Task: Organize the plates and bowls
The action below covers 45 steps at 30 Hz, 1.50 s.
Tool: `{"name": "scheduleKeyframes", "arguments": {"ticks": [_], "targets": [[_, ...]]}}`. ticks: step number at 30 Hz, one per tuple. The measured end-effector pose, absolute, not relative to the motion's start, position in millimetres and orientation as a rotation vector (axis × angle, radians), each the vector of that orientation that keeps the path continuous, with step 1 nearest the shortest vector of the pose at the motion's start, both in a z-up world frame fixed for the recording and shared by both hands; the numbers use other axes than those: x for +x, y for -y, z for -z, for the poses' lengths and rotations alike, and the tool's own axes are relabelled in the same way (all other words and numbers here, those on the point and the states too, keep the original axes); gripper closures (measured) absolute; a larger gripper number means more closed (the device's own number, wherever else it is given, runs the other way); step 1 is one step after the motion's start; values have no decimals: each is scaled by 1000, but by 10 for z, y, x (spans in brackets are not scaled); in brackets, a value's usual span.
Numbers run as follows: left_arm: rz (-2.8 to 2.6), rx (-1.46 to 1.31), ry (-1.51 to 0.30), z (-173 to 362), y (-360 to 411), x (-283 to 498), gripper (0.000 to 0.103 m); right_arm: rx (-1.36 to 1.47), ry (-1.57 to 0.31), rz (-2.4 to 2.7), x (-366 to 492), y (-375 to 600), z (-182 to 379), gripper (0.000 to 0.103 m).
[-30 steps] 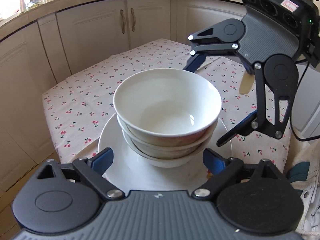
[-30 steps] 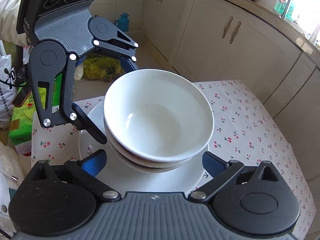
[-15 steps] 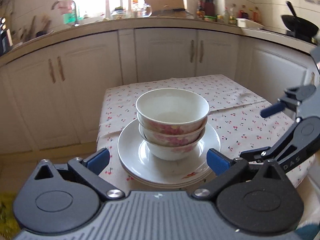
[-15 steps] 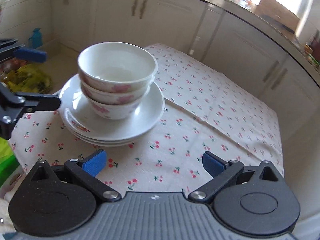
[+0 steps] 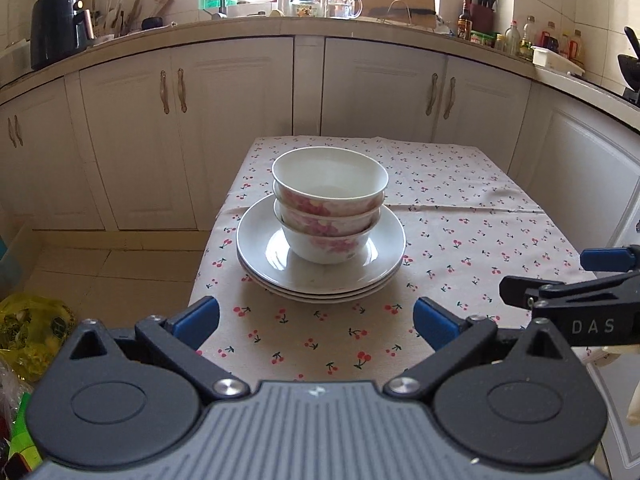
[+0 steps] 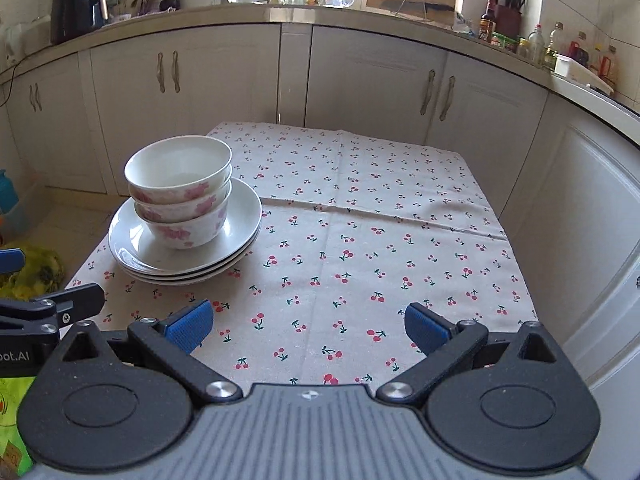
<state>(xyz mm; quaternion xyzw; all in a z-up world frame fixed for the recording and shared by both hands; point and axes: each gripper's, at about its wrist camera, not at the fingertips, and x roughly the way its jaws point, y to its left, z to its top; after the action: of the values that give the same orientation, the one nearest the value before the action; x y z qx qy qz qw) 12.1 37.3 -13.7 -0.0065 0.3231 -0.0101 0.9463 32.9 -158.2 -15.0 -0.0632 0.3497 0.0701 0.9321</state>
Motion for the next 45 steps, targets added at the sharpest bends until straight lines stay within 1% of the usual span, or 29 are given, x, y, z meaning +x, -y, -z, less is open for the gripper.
{"name": "scheduleKeyframes", "arguments": {"ticks": [13, 45], "targets": [[8, -22, -592, -31, -329, -22, 1, -73, -630, -126, 105, 1639, -57, 0], [12, -24, -572, -73, -285, -59, 1, -103, -603, -94, 57, 1622, -82, 0]]}}
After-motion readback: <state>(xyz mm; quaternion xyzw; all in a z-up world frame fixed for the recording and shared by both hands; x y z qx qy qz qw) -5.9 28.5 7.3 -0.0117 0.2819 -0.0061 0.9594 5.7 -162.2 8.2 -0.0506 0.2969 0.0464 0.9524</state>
